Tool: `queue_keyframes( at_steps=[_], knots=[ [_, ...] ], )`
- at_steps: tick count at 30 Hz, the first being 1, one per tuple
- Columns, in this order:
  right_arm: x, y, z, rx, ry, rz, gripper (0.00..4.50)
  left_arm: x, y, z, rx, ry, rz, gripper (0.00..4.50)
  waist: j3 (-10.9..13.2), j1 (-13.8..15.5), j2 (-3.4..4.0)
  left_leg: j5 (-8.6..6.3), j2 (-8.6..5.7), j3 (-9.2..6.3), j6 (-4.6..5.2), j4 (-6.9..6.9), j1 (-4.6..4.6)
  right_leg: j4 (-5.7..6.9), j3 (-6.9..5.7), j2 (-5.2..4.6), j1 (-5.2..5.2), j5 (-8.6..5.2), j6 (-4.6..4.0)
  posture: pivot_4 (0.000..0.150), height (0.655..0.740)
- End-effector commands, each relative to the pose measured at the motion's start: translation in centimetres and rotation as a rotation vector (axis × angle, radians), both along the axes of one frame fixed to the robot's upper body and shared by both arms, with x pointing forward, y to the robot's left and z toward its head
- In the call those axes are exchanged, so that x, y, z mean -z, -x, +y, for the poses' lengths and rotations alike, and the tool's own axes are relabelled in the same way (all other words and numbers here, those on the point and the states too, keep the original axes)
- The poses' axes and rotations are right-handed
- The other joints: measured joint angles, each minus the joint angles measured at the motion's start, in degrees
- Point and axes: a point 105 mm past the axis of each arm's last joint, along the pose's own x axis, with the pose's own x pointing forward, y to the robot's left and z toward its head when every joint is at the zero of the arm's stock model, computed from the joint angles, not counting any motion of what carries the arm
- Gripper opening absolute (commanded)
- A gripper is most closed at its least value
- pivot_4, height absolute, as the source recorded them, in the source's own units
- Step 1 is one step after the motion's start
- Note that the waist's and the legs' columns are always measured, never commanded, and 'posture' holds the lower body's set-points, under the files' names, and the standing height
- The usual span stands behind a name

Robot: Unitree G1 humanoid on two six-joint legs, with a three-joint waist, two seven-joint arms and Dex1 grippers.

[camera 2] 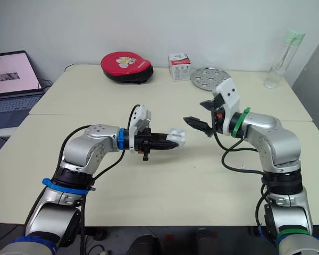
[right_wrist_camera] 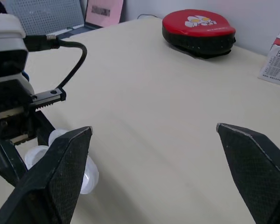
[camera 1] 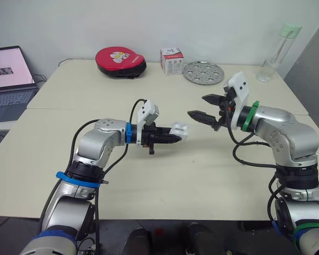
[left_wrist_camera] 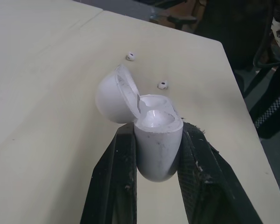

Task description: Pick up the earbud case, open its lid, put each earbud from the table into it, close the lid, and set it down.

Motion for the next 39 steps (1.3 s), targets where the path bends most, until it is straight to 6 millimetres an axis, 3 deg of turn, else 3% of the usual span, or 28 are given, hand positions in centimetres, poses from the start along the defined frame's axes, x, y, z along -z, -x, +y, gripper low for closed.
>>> queue_keyframes(
  at_steps=[1,5,9,12,18,31,34,39],
  knots=[
    [0.2,0.5,-3.1,0.056,0.080,-0.022,4.47,-2.0,-1.4,0.4,-0.130,0.095,-0.132,0.76,0.0,0.2,0.00,0.00,0.00,0.00,0.00,0.00,0.00,-0.02,0.00,-0.03,0.01,0.00,0.00,0.150,0.7400],
    [3.6,2.2,-6.7,0.051,0.294,0.020,4.47,-2.1,-1.8,0.2,-0.231,0.154,-0.227,0.76,0.0,0.5,0.00,-0.02,-0.04,-0.07,0.03,-0.04,-0.10,-0.23,0.02,-0.17,0.06,0.00,0.02,0.150,0.7400],
    [9.2,5.1,-11.0,-0.057,0.592,0.128,4.47,-0.9,-0.6,-0.8,-0.241,0.184,-0.216,0.76,0.0,0.2,-0.01,-0.08,-0.13,-0.02,0.13,-0.04,-0.11,-0.31,0.06,-0.29,0.08,-0.05,0.13,0.150,0.7400],
    [11.2,5.9,-12.8,-0.127,0.701,0.169,4.47,-0.4,-0.1,-1.1,-0.246,0.184,-0.217,0.76,0.0,-0.2,-0.04,-0.08,-0.12,0.03,0.14,-0.03,-0.02,-0.27,0.11,-0.28,0.10,-0.20,0.40,0.150,0.7400],
    [12.5,4.8,-13.7,-0.165,0.726,0.216,4.47,0.2,0.8,-1.7,-0.231,0.177,-0.210,0.76,0.0,-1.1,-0.03,-0.06,-0.09,0.00,0.12,-0.03,0.47,-0.08,0.16,-0.01,0.40,-0.22,0.43,0.150,0.7400],
    [13.5,2.0,-13.4,-0.258,0.788,0.245,4.47,0.7,1.6,-2.2,-0.228,0.175,-0.195,0.76,0.0,-1.3,-0.03,-0.06,0.00,0.06,0.11,-0.06,0.45,-0.09,0.22,-0.06,0.39,-0.25,0.36,0.150,0.7400],
    [13.4,1.6,-13.4,-0.274,0.798,0.263,3.89,0.7,1.6,-2.3,-0.225,0.176,-0.189,0.76,0.0,-1.3,-0.03,-0.06,0.00,0.06,0.11,-0.06,0.45,-0.09,0.23,-0.06,0.38,-0.25,0.35,0.150,0.7400],
    [13.5,1.7,-14.6,-0.306,0.911,0.274,2.15,1.0,1.8,-2.2,-0.222,0.167,-0.186,0.76,0.0,-1.2,-0.02,-0.06,0.00,0.05,0.11,-0.06,0.45,-0.09,0.22,-0.10,0.40,-0.24,0.35,0.150,0.7400]
  ],
)
